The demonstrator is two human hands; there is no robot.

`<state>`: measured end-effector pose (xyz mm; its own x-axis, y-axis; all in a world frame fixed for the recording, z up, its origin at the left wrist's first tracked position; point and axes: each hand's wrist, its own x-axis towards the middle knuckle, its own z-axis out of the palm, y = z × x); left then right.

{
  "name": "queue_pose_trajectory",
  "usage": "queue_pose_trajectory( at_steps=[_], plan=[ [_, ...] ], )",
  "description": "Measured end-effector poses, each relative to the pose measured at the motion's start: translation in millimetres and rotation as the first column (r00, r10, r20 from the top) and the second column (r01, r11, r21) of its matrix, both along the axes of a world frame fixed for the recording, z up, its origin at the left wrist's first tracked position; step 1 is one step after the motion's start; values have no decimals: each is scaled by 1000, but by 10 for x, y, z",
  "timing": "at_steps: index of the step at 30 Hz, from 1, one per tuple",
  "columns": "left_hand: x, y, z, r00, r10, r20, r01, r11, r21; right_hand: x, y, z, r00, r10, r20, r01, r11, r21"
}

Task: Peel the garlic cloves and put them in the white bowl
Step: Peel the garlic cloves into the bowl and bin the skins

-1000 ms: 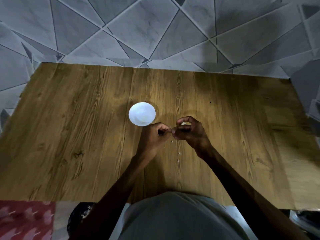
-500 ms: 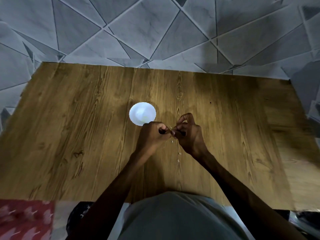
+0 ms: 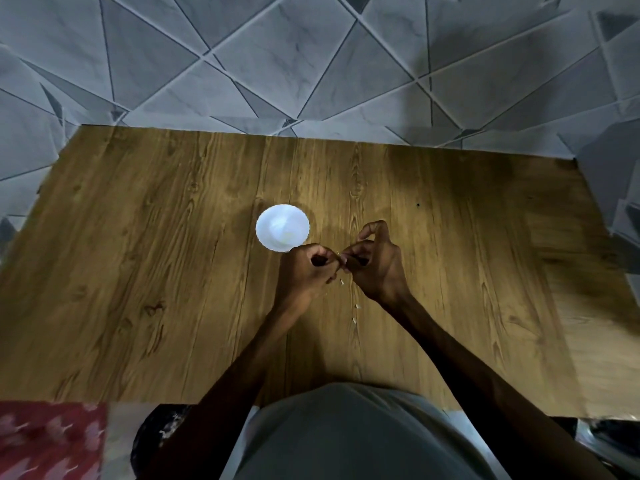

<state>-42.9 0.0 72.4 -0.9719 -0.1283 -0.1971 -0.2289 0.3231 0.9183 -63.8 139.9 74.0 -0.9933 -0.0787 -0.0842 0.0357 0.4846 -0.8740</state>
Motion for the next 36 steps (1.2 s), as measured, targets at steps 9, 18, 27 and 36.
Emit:
queue_pose_trajectory(
  at_steps=[9,18,27,36],
  plan=[
    [-40,-89,-19,994,-104,-22,106,988,112,-31,63,26,997,-62,51,65,995,-72],
    [-36,-133,-48,991,-130,-42,132,989,64,-29,52,35,996,-50,68,54,996,-69],
    [-48,-132,-17,991,-133,6,131,984,117,-39,67,81,1000,-11,29,12,1000,-23],
    [-64,-99,-16,991,-38,125,6,970,245,-65,58,52,1000,-17,16,18,1000,-25]
  ],
)
